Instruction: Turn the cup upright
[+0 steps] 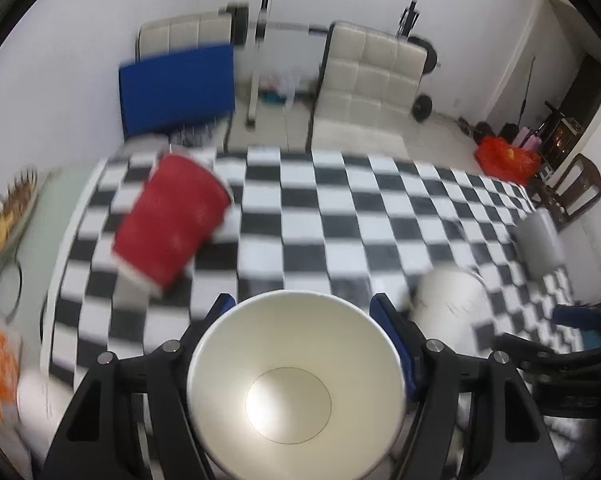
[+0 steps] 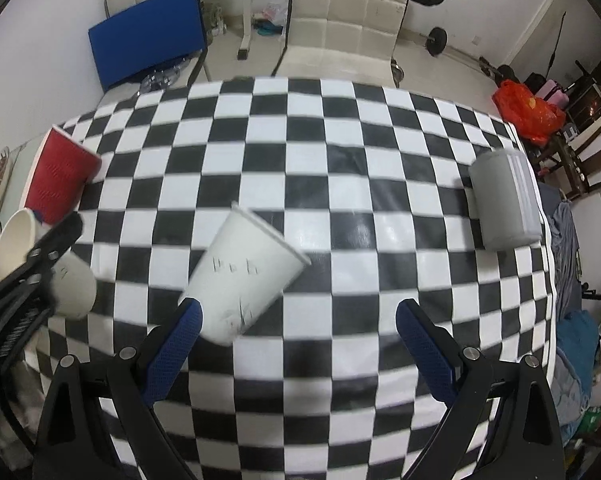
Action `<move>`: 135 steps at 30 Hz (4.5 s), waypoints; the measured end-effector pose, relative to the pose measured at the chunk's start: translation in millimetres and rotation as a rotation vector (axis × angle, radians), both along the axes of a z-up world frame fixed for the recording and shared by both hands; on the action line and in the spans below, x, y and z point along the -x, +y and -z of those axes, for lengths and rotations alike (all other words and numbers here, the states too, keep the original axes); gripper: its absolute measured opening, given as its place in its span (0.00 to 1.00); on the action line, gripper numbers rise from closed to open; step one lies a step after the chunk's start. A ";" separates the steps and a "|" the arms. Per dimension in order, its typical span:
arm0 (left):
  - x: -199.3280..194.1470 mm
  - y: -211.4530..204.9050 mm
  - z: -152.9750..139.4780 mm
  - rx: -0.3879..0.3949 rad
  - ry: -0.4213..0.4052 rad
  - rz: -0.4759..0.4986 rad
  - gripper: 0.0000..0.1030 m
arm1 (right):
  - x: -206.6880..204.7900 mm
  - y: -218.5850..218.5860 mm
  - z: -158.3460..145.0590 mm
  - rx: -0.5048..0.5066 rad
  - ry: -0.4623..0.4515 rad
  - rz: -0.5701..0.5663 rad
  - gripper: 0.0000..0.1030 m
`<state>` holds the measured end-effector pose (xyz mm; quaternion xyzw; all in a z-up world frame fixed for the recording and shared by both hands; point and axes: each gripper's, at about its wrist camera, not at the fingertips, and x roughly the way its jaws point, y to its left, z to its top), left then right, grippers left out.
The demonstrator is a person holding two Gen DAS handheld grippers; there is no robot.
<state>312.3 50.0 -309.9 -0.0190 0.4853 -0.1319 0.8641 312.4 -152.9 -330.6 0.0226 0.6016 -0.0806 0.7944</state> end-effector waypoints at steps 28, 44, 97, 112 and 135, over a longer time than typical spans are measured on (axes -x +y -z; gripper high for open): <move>180.0 -178.0 97.0 -0.089 0.630 0.106 0.65 | 224.6 -160.7 44.2 -0.063 0.261 0.146 0.96; 160.6 -191.0 102.1 -0.031 0.673 0.009 0.68 | 227.9 -182.1 46.5 -0.133 0.241 0.183 0.96; 139.2 -181.4 62.0 0.090 0.476 0.014 0.72 | 248.6 -190.9 35.4 -0.211 0.192 0.179 0.96; 184.9 -132.5 -37.4 -0.199 0.062 -0.093 0.80 | 236.5 -143.3 -7.8 -0.204 0.095 0.096 0.96; 165.6 -32.3 50.7 -0.287 0.238 -0.176 0.90 | 151.2 -31.9 29.1 -0.188 0.231 -0.025 0.96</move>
